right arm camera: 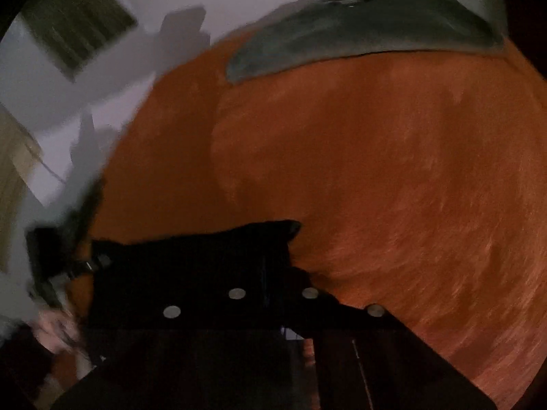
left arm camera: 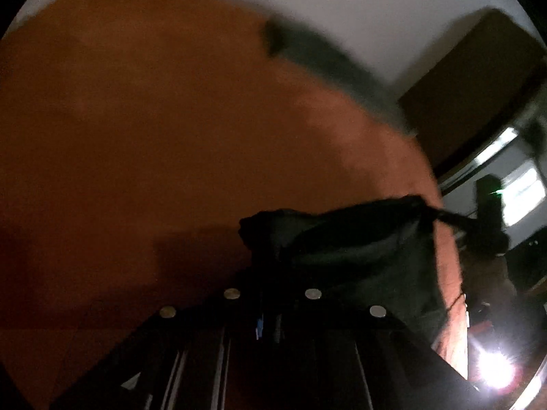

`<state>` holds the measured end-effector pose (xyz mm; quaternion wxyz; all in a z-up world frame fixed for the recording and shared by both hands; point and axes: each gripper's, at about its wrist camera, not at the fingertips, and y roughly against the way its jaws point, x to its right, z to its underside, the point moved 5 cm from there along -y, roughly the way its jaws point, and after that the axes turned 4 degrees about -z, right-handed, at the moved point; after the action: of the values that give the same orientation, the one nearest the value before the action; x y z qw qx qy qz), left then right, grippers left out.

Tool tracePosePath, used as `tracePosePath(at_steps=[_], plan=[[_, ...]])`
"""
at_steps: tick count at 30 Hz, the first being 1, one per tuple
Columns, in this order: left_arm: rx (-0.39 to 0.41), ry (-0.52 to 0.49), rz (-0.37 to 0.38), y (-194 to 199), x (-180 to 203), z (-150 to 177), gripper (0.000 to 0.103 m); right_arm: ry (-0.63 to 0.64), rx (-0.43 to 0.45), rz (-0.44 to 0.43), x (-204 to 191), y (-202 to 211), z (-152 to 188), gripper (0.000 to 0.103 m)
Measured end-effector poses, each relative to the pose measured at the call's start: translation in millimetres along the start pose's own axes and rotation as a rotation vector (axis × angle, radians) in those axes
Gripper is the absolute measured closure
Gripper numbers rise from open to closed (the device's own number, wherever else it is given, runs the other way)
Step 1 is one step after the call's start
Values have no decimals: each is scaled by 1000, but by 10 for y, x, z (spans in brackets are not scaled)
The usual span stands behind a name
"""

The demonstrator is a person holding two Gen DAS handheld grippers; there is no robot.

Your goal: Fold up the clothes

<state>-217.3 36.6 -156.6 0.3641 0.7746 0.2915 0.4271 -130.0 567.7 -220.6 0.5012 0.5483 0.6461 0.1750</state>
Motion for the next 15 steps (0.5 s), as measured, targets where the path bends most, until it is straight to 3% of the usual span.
tracePosePath(at_steps=[3,5,6,8,11,15], plan=[[-10,-9,-25,18,10,39,84,-9,-71,53,72,-209,36,97],[1,-12,-72,187,24,66,74,3,-31,83,-2,-34,50,90],[22,-12,-140,372,19,127,73,9,-9,98,-43,62,57,86],[66,-14,-193,746,33,339,71,41,40,64,-250,403,227,83],[36,5,-129,1089,298,972,62,93,93,-7,-609,883,561,83],[-72,38,-8,1078,598,1760,62,153,5,-149,-1171,1008,1431,83]])
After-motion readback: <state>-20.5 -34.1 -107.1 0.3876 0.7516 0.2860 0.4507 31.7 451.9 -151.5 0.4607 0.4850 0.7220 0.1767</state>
